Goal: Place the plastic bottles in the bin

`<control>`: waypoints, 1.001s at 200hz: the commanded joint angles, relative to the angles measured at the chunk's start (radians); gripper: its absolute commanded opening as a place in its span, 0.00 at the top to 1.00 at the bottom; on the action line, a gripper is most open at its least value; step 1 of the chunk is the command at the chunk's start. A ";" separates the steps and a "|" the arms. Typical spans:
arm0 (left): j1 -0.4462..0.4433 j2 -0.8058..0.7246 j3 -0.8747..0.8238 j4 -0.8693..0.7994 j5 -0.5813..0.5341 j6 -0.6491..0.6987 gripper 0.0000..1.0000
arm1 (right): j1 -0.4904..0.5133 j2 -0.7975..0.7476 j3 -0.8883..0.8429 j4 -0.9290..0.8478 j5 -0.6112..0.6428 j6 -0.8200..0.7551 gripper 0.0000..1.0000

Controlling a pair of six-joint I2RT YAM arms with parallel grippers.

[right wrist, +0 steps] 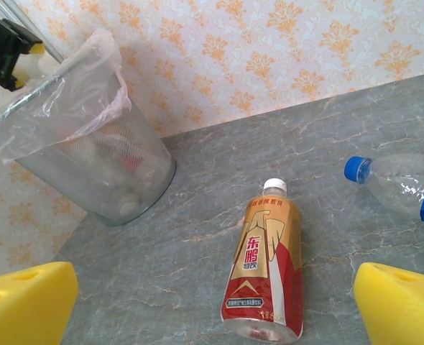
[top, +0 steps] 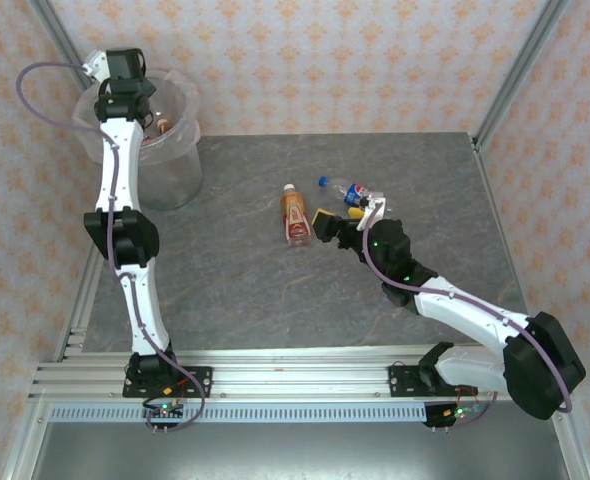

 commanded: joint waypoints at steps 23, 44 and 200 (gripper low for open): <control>0.000 0.023 0.082 0.038 -0.042 -0.195 0.20 | 0.006 -0.025 -0.017 0.009 0.016 0.007 0.01; 0.000 0.021 0.103 0.043 -0.016 -0.175 0.13 | 0.006 -0.025 -0.019 0.005 0.020 0.008 0.01; -0.028 -0.152 0.072 -0.052 0.152 -0.017 0.00 | 0.005 0.007 0.024 -0.109 0.184 0.069 0.01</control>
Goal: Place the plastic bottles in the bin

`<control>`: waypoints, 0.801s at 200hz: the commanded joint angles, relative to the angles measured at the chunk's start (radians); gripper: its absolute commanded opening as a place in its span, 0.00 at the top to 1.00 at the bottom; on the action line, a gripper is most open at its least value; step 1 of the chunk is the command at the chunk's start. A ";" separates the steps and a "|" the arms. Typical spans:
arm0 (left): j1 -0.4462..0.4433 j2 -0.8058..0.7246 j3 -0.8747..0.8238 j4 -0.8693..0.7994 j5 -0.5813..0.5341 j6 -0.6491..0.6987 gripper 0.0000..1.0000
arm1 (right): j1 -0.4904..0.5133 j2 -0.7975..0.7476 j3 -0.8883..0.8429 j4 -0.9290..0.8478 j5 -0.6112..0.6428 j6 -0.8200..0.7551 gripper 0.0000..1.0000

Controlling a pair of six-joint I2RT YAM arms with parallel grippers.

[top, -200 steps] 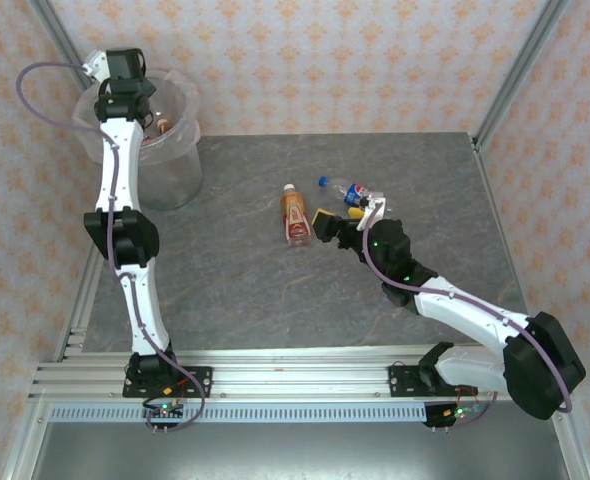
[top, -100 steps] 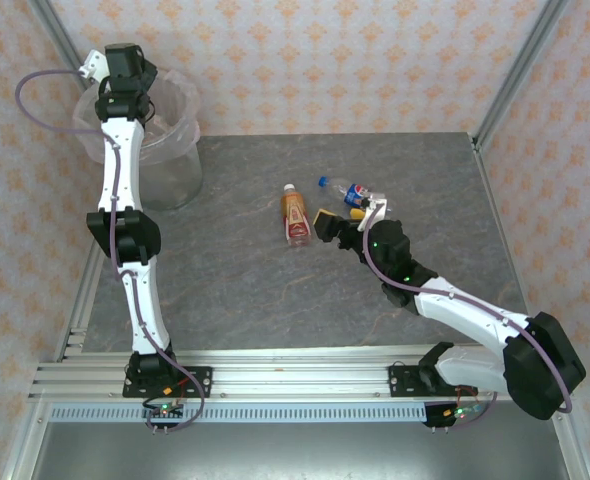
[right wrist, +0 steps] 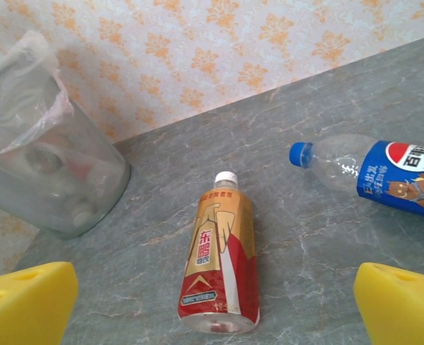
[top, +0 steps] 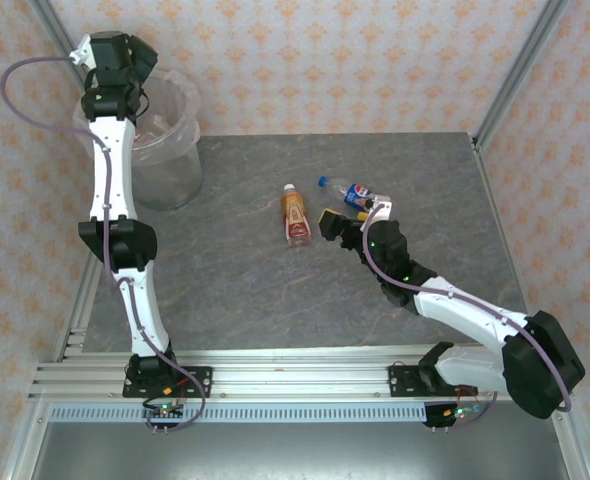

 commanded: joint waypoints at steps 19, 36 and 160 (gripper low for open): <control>-0.050 -0.102 -0.008 -0.062 -0.040 0.153 0.00 | 0.005 -0.007 0.033 -0.060 0.072 0.017 0.01; -0.078 -0.132 -0.020 -0.085 -0.065 0.229 0.00 | 0.005 -0.014 0.023 -0.069 0.094 0.023 0.01; -0.321 -0.559 -0.731 0.151 -0.037 0.218 0.00 | 0.000 -0.045 -0.015 -0.074 0.166 0.048 0.01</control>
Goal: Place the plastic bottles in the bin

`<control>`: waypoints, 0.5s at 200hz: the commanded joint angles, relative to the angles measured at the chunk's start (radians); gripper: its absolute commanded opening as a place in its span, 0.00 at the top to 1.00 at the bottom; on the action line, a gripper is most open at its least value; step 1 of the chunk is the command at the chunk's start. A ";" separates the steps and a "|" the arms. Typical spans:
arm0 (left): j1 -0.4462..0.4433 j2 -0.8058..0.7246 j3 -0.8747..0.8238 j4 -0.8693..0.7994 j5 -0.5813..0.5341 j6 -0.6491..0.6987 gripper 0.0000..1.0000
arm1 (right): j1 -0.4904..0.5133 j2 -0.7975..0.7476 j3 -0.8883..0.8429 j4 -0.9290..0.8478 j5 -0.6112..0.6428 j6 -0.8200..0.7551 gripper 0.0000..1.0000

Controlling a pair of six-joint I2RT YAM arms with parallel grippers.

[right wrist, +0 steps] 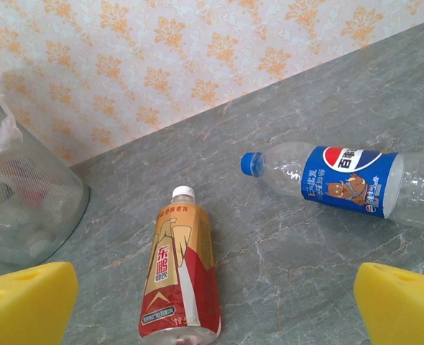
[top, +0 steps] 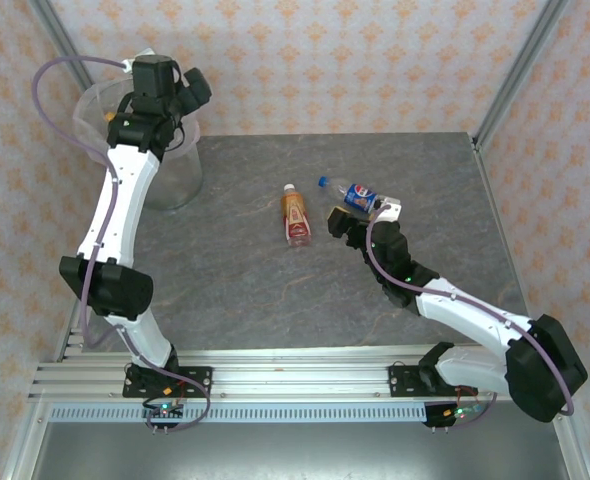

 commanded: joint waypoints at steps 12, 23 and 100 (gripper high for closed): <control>-0.113 -0.126 -0.176 0.108 -0.028 -0.037 0.00 | 0.001 -0.023 -0.022 -0.014 0.042 0.021 0.01; -0.156 -0.166 -0.257 0.146 -0.060 -0.045 0.00 | 0.000 -0.023 -0.023 -0.014 0.042 0.023 0.01; -0.387 -0.215 -0.531 0.033 -0.255 -0.130 0.00 | -0.004 0.002 -0.027 -0.009 0.079 0.044 0.01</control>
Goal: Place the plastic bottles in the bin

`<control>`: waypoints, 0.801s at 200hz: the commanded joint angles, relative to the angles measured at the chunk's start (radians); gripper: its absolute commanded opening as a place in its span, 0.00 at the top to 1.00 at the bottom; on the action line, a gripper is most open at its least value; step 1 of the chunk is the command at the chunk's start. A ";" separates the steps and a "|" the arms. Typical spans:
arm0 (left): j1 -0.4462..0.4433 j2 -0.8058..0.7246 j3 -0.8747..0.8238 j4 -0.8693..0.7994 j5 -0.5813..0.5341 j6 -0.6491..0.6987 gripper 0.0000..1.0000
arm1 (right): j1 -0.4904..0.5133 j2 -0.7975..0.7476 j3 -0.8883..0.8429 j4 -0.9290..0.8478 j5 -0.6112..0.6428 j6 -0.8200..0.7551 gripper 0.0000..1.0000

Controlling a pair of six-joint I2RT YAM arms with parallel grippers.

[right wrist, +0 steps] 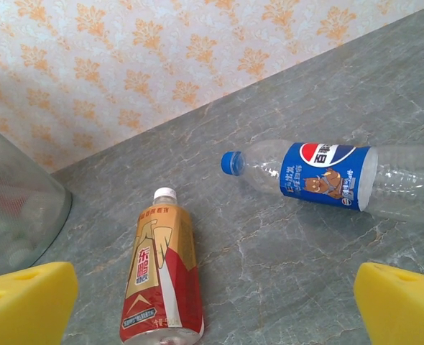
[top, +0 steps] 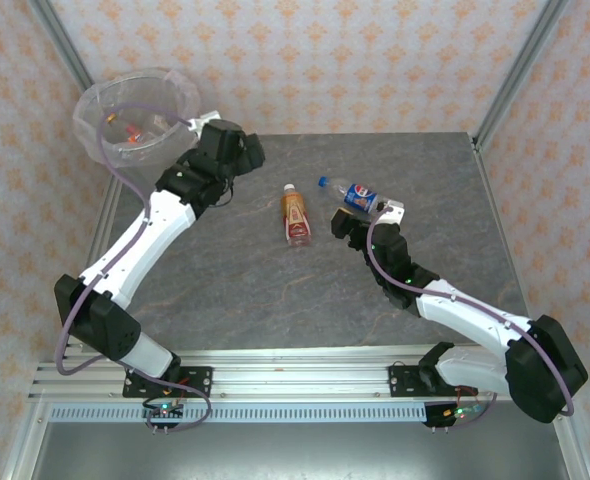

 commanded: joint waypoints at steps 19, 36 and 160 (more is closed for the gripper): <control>-0.082 0.050 -0.050 -0.089 -0.004 -0.036 0.00 | -0.007 0.018 -0.002 -0.023 0.054 0.051 0.01; -0.115 0.105 -0.043 -0.130 0.049 -0.053 0.00 | -0.015 0.021 -0.001 -0.046 0.082 0.090 0.01; -0.211 0.544 0.116 -0.192 0.070 -0.104 0.00 | -0.081 0.020 0.035 -0.166 -0.060 0.156 0.01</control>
